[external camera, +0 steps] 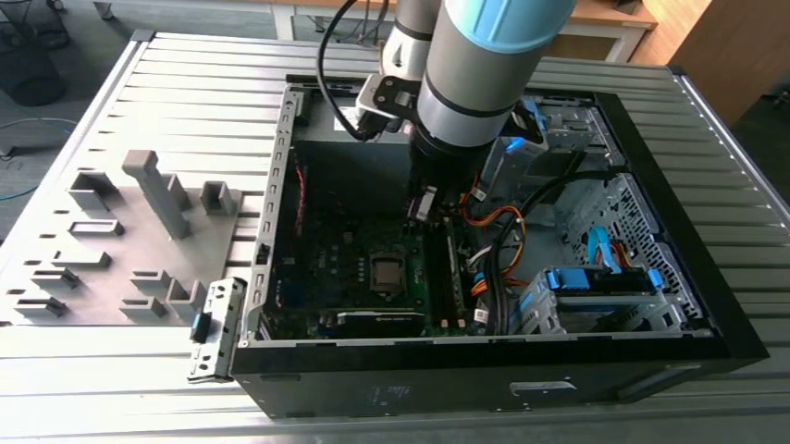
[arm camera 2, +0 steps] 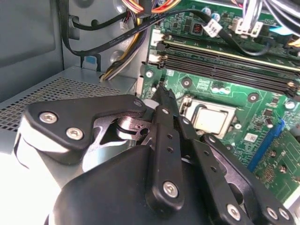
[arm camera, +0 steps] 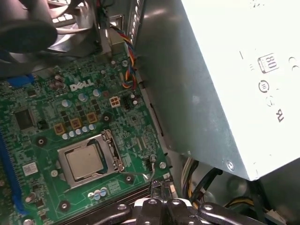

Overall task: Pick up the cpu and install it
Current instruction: 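Install the first cpu locking lever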

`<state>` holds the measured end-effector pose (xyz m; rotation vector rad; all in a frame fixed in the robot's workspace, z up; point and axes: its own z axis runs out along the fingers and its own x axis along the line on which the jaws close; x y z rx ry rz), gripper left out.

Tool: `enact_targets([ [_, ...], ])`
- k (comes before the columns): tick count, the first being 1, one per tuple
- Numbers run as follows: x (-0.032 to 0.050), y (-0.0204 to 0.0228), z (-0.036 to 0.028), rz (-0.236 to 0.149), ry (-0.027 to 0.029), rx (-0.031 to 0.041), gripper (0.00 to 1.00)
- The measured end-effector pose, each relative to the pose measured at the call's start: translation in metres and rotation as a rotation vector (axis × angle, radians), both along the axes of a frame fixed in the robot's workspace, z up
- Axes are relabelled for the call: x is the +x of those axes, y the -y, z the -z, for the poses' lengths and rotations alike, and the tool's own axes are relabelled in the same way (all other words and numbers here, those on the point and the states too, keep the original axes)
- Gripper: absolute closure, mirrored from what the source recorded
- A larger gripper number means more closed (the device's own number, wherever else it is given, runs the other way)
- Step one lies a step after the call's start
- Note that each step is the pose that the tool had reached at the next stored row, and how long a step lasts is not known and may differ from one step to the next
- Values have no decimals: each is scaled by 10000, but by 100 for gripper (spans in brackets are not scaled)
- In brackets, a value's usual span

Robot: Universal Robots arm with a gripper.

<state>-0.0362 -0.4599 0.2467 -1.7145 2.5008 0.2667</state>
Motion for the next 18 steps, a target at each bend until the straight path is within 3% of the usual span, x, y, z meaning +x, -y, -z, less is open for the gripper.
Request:
enact_targets([
  [12, 0, -54, 121, -4, -1, -2, 89],
  [18, -1, -60, 137, -11, -1, -6, 89],
])
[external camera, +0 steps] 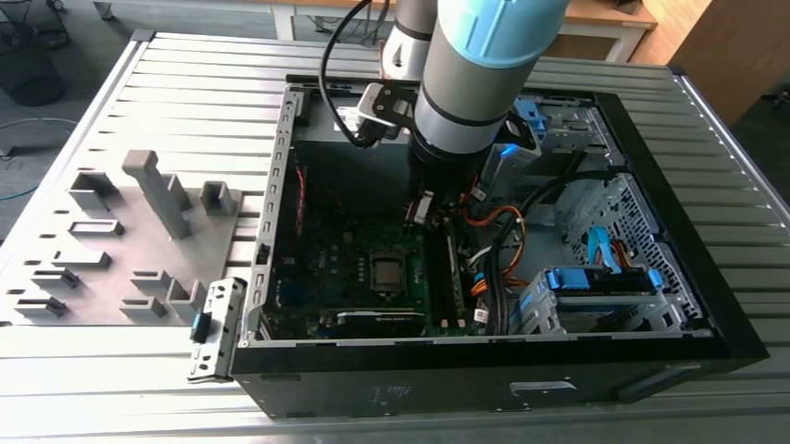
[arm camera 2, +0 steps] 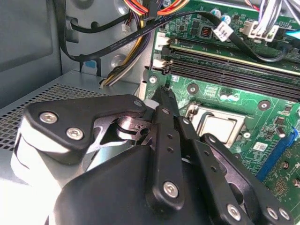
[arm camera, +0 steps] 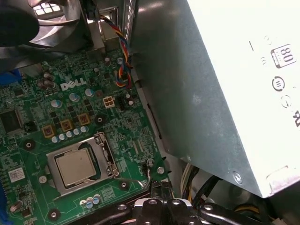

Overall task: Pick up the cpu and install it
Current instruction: 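Install the first cpu locking lever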

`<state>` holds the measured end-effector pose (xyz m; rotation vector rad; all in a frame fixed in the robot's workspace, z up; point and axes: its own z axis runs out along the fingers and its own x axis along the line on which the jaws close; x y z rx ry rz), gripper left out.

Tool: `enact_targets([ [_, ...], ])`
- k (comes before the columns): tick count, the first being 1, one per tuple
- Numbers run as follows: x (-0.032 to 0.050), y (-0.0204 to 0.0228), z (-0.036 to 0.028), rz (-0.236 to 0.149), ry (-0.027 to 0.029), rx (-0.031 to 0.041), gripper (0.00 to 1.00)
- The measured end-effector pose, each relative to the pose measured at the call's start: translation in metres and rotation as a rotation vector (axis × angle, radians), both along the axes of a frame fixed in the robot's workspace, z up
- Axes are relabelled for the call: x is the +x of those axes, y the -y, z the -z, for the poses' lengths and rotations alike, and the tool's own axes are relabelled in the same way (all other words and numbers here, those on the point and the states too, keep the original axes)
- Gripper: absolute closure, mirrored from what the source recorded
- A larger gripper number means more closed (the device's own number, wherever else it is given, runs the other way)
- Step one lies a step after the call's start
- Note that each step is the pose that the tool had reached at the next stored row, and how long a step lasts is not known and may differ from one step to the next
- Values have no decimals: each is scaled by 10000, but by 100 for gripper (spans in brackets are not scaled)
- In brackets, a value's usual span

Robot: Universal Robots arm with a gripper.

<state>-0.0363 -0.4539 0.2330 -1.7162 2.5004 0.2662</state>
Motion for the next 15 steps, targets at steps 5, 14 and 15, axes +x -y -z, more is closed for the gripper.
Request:
enact_targets([
  [5, -3, 13, 1, -69, 1, -41, 89],
  [14, -2, 28, 0, -321, 0, -254, 89],
  [15, -3, 30, 0, -347, -1, -278, 89],
])
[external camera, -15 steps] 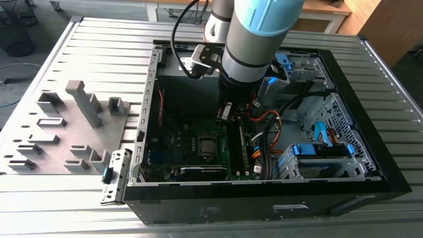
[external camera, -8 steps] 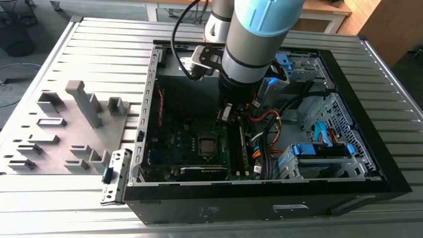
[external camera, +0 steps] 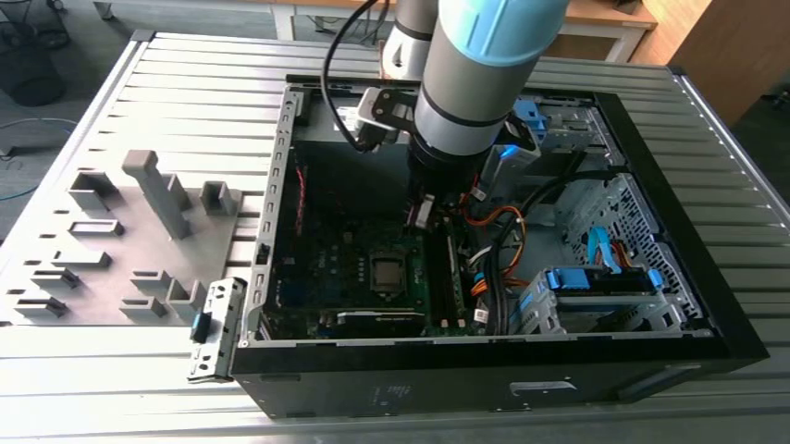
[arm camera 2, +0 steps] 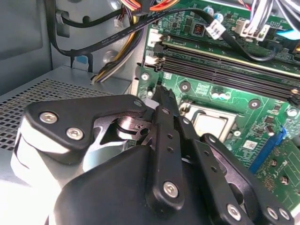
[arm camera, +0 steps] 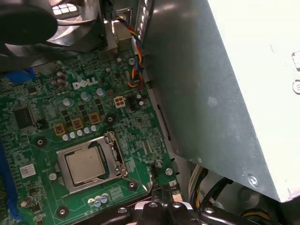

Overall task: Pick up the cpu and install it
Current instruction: 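Install the first cpu locking lever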

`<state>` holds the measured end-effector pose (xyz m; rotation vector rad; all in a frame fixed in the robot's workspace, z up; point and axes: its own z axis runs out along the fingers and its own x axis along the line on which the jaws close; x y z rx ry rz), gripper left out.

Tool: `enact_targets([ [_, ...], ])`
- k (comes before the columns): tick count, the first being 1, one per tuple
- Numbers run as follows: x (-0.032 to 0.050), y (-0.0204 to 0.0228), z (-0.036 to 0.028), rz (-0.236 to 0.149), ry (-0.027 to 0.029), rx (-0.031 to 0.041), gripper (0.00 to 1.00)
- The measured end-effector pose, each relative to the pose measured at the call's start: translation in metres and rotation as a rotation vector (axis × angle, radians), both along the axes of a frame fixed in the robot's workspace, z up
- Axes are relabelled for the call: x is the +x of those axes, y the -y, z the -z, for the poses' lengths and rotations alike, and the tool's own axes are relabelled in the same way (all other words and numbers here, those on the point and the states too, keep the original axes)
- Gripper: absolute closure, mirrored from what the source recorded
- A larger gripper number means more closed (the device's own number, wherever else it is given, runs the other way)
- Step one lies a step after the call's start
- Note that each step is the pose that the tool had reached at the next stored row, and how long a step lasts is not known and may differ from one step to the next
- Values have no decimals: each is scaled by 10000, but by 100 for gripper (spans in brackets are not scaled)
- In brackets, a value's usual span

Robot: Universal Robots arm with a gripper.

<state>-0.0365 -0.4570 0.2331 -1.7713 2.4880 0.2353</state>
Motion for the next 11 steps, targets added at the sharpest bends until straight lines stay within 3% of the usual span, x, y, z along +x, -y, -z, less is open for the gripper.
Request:
enact_targets([
  [11, 0, 41, 1, -249, -39, -323, 89],
])
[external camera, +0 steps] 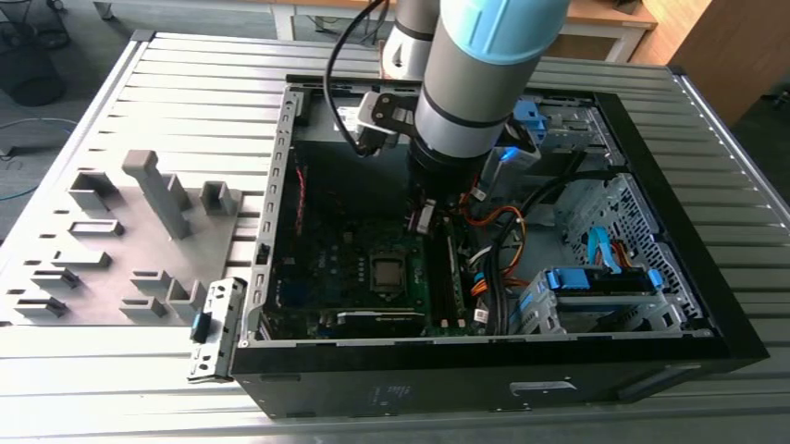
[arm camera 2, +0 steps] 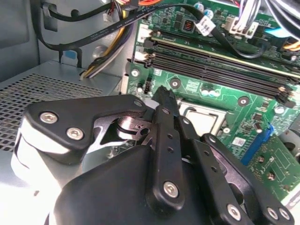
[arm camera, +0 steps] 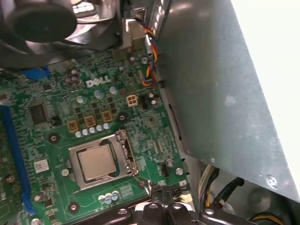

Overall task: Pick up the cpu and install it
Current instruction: 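Install the first cpu locking lever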

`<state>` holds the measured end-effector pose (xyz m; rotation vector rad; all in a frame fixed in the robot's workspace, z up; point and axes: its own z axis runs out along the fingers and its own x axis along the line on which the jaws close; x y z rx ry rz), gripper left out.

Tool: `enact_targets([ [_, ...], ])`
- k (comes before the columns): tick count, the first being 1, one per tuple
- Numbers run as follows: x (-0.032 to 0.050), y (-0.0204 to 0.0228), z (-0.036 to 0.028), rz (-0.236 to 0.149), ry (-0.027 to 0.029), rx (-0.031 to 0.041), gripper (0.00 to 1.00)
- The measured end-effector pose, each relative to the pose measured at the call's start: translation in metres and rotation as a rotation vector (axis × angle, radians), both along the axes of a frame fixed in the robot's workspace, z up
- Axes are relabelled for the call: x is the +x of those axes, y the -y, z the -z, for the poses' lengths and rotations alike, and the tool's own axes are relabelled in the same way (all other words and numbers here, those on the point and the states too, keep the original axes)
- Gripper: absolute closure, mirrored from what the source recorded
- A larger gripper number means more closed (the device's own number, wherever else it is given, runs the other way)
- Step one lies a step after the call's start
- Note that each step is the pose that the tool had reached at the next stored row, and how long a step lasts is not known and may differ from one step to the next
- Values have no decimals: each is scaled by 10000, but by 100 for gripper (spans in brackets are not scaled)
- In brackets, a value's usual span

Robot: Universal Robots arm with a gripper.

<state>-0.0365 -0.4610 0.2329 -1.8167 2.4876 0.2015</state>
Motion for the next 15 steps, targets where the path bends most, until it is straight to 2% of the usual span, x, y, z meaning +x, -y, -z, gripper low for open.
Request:
enact_targets([
  [3, 1, 21, 0, -53, -6, -55, 89],
  [15, 0, 122, 26, -327, -68, -67, 89],
])
